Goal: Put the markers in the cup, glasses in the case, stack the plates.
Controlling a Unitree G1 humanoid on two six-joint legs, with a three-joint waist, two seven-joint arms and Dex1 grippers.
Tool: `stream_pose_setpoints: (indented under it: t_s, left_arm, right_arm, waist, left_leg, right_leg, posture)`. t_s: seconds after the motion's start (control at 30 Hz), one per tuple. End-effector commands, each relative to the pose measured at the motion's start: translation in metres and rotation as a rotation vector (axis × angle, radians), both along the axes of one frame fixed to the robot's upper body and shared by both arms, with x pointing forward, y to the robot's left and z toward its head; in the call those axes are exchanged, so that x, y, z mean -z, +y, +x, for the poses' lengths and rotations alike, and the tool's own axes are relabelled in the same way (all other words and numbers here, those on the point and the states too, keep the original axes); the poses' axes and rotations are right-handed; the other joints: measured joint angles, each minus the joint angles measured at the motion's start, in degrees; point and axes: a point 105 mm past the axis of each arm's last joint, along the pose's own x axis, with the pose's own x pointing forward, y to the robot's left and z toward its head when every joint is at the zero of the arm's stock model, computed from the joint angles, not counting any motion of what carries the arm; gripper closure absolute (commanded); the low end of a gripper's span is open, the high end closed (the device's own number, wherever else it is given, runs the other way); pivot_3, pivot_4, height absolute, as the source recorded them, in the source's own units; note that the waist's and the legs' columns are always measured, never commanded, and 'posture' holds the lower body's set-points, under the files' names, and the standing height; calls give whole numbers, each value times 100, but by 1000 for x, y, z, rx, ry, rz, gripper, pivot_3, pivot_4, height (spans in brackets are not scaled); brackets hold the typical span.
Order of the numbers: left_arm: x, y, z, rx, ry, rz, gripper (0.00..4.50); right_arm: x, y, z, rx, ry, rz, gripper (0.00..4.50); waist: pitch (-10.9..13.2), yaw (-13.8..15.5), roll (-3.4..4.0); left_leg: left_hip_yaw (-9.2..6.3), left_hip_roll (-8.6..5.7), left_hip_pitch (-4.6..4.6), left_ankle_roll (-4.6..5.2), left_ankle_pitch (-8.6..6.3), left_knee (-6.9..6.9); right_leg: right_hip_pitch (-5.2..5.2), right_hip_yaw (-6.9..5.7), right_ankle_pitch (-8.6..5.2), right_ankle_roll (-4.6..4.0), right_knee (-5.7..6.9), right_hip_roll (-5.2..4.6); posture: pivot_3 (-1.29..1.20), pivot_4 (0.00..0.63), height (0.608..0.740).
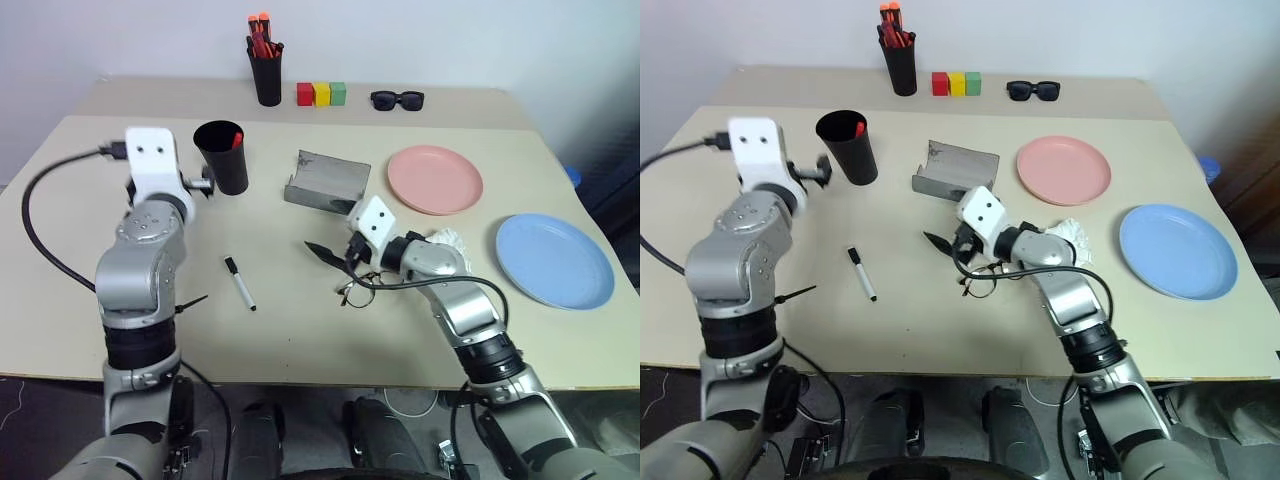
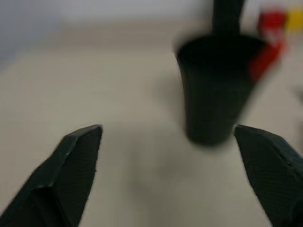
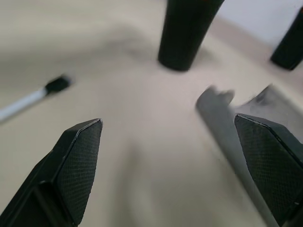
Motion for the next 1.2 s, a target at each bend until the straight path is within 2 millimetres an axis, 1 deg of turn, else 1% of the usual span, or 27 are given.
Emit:
stream_pose_setpoints:
  t_s: [0.03,0.07,0.17,0.27,0.37,0.47,0.53,0.67,0.7,0.73,0.77,0.83,0.87,0.97,1.03,1.07,1.1,1.13,1.17,1.2]
  left_arm:
    - [27,-1,-23,-20,143,-13,72]
    - [39,-3,-27,-20,178,-47,72]
    - [59,-7,-35,-7,234,-120,72]
    - [71,-13,-39,-3,270,-184,72]
    - [78,-9,-40,-27,304,-166,72]
    - [78,-7,-37,-41,312,-168,880]
    - [76,-9,-34,-40,309,-172,1846]
    - [72,-10,-31,-45,305,-188,3977]
    - [69,-9,-29,-43,292,-181,4456]
    - [63,-7,-27,-47,272,-166,4489]
    - [51,-2,-24,-78,230,-155,4489]
    - [21,6,-16,-99,90,-147,4489]
    - [2,10,-11,-90,-5,-97,4489]
    - [-47,13,-1,-60,-267,-98,4489]
    - [-69,15,2,-45,-380,-76,4489]
    - [-83,14,4,-34,-456,-32,4489]
    - [-92,14,5,-26,-504,-1,4489]
    - [-110,14,11,-30,-595,39,4489]
    - [-122,15,17,-42,-652,73,4489]
    - [-130,16,23,-61,-689,99,4489]
  right_arm:
    - [-15,-5,0,-26,-45,10,0]
    - [-14,-5,1,-29,-44,7,0]
    - [-14,-1,2,-40,-44,10,0]
    - [-15,4,2,-51,-46,21,0]
    - [-15,9,-1,-59,-44,31,0]
    - [-14,11,-4,-60,-42,36,0]
    - [-13,11,-5,-56,-40,38,0]
    - [-13,10,-5,-46,-41,41,0]
    - [-13,10,-5,-43,-42,42,0]
    - [-13,10,-6,-41,-42,44,0]
    - [-13,10,-6,-39,-43,45,0]
    - [-14,11,-6,-35,-47,51,0]
    - [-15,13,-4,-23,-54,59,0]
    - [-26,16,10,74,-107,107,0]
    - [-32,18,20,143,-129,141,0]
    - [-36,19,26,191,-139,168,0]
    - [-38,20,30,222,-145,185,0]
    - [-42,27,34,246,-141,224,0]
    - [-44,34,36,256,-135,253,0]
    - [-45,41,36,254,-127,271,0]
  waist:
    - [-1,-43,3]
    - [-3,-87,6]
    - [-1,-154,4]
    - [-1,-145,4]
    - [-2,-137,3]
    - [-2,-139,5]
    - [-3,-134,5]
    - [-3,-105,5]
    - [-3,-97,5]
    - [-3,-92,5]
    - [-2,-95,4]
    - [1,-103,-2]
    - [1,-111,-1]
    - [2,-150,1]
    - [2,-152,1]
    - [2,-149,2]
    - [2,-148,2]
    - [2,-145,2]
    - [2,-130,1]
    - [2,-113,0]
  left_leg:
    - [-4,0,3,0,0,-2]
    - [-4,1,9,0,0,-8]
    - [-10,4,14,-4,2,-14]
    - [-10,3,14,-5,3,-13]
    - [-8,0,14,-5,3,-12]
    - [-8,-1,15,-5,3,-12]
    - [-9,-1,16,-5,3,-12]
    - [-9,-3,16,-5,3,-11]
    - [-9,-4,16,-5,3,-11]
    - [-9,-4,16,-5,3,-10]
    - [-9,-5,15,-5,3,-9]
    - [-10,-5,13,-5,3,-9]
    - [-12,-5,12,-6,3,-9]
    - [-10,-2,12,-9,3,-16]
    - [-8,-2,12,-10,4,-17]
    - [-6,-2,12,-11,4,-17]
    - [-5,-2,12,-11,4,-18]
    - [-5,-2,12,-11,5,-18]
    - [-3,-2,12,-11,5,-18]
    - [-4,-2,10,-12,5,-17]
  right_leg:
    - [0,0,0,0,0,1]
    - [0,2,0,-1,2,3]
    - [0,1,-1,-3,9,5]
    - [0,1,0,-4,9,3]
    - [5,2,0,-4,6,-1]
    - [6,2,0,-4,5,-2]
    - [6,2,0,-4,5,-2]
    - [8,2,0,-4,4,-4]
    - [8,2,0,-4,4,-4]
    - [8,2,0,-4,4,-5]
    - [8,2,0,-4,4,-5]
    - [7,2,0,-4,3,-4]
    - [6,1,0,-4,3,-2]
    - [2,1,0,-4,3,-1]
    - [1,1,1,-5,2,-1]
    - [1,1,1,-5,2,-2]
    - [0,1,1,-5,2,-2]
    - [0,1,1,-5,1,-2]
    - [0,2,1,-5,1,-3]
    - [0,0,1,-5,1,-3]
  posture:
    - [0,150,722]
    - [0,150,722]
    - [0,150,722]
    - [0,150,722]
    - [0,150,722]
    - [0,150,722]
    - [0,150,722]
    - [0,150,722]
    - [0,150,722]
    - [0,150,722]
    - [0,150,722]
    - [0,150,722]
    - [0,150,722]
    - [0,150,722]
    - [0,150,722]
    - [0,150,722]
    - [0,150,722]
    - [0,150,722]
    - [0,150,722]
    - [0,150,722]
